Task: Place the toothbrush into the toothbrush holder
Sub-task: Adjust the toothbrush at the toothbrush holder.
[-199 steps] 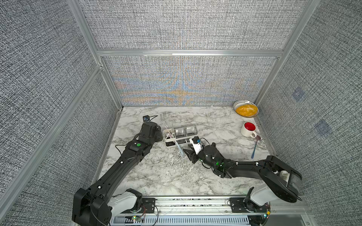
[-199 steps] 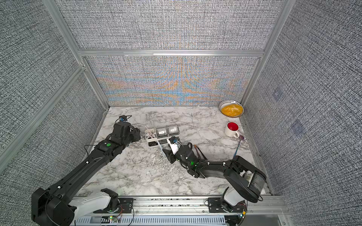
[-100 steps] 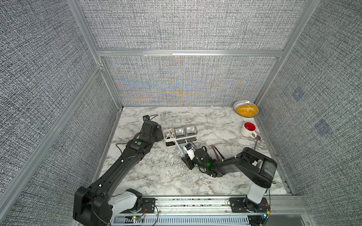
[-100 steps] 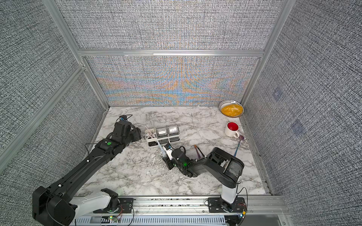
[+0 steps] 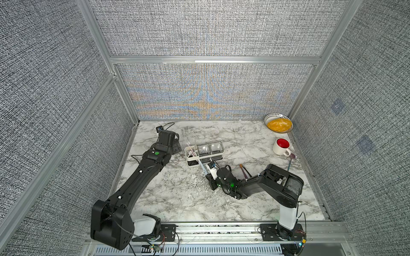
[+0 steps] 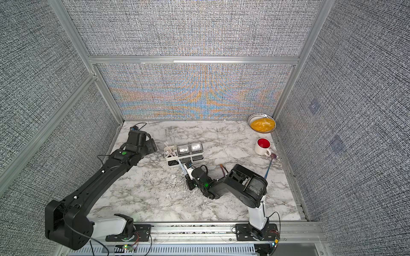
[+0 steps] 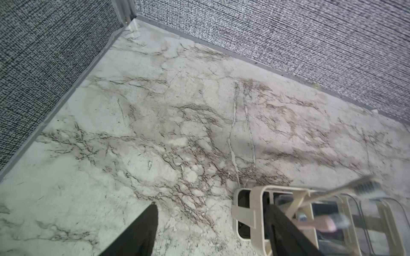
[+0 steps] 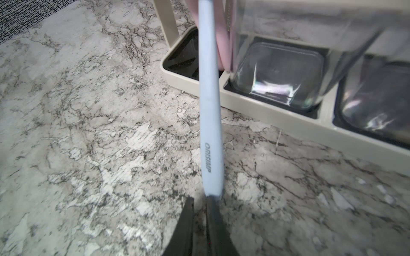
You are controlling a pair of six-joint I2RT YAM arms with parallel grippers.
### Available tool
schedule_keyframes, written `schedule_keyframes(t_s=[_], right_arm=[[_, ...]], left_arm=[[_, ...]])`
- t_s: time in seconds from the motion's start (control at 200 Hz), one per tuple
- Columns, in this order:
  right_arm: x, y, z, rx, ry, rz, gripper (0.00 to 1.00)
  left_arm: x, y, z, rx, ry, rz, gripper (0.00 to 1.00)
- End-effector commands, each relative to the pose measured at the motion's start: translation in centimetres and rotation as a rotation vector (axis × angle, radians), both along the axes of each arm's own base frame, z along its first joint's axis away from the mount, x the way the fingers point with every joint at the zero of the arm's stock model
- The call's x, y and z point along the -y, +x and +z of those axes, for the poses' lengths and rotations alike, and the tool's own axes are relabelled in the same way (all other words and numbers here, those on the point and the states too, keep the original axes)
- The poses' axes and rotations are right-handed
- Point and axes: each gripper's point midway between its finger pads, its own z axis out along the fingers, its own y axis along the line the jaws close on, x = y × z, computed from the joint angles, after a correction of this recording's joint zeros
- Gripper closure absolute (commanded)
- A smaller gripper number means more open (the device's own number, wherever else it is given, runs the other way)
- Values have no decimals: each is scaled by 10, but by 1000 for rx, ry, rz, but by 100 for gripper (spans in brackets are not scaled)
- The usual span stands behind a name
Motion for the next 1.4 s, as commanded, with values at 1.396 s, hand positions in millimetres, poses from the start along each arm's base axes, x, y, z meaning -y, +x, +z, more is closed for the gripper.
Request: schedule_keyframes(t_s=[1.396], right_arm=[[-31,38,41,118,178,32,89]], left_arm=[[68,56,-120,-366,-398,-264,29]])
